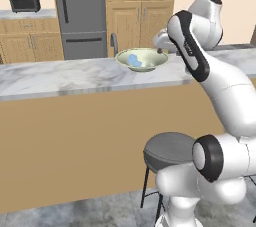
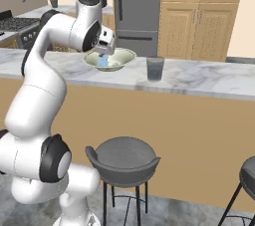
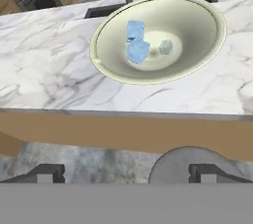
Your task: There are four ice cubes in the ice bowl. Place two ice cubes in each glass of water.
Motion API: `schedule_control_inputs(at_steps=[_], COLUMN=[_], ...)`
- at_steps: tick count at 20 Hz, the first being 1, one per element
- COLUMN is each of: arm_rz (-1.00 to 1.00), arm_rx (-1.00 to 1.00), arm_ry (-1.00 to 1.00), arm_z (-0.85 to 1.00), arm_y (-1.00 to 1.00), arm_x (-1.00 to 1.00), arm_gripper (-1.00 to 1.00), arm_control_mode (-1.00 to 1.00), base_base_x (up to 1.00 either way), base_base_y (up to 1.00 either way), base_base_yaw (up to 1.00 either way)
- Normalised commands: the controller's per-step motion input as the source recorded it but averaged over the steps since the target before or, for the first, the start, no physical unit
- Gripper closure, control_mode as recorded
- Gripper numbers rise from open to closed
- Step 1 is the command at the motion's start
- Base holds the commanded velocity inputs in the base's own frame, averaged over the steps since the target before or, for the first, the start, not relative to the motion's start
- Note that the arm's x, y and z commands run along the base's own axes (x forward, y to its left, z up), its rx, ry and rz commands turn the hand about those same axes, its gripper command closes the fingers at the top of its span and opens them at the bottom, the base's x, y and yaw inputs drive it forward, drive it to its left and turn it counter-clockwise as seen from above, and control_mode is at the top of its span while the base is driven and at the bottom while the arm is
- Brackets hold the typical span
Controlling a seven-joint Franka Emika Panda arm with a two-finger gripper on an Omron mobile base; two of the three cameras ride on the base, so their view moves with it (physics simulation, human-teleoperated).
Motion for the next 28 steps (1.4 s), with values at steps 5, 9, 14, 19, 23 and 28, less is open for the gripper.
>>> schedule_control_inputs(at_steps=[5, 9, 14, 19, 23, 28], arm_rz=[0.00, 0.00, 0.01, 0.03, 0.02, 0.01], arm_rx=[0.00, 0.00, 0.00, 0.00, 0.00, 0.00], arm_ry=[0.08, 0.04, 0.01, 0.00, 0.00, 0.00], arm_z=[0.00, -0.14, -0.37, -0.26, -0.15, -0.09], arm_y=[0.09, 0.09, 0.08, 0.03, 0.13, 0.21], arm_x=[0.10, 0.23, 0.25, 0.28, 0.34, 0.30], arm_gripper=[-1.00, -1.00, -1.00, -1.00, -1.00, -1.00], arm_control_mode=[-1.00, -1.00, -1.00, -1.00, -1.00, -1.00], base_base_x=[0.00, 0.00, 0.00, 0.00, 0.00, 0.00], base_base_y=[0.00, 0.00, 0.00, 0.00, 0.00, 0.00], base_base_yaw=[0.00, 0.00, 0.00, 0.00, 0.00, 0.00])
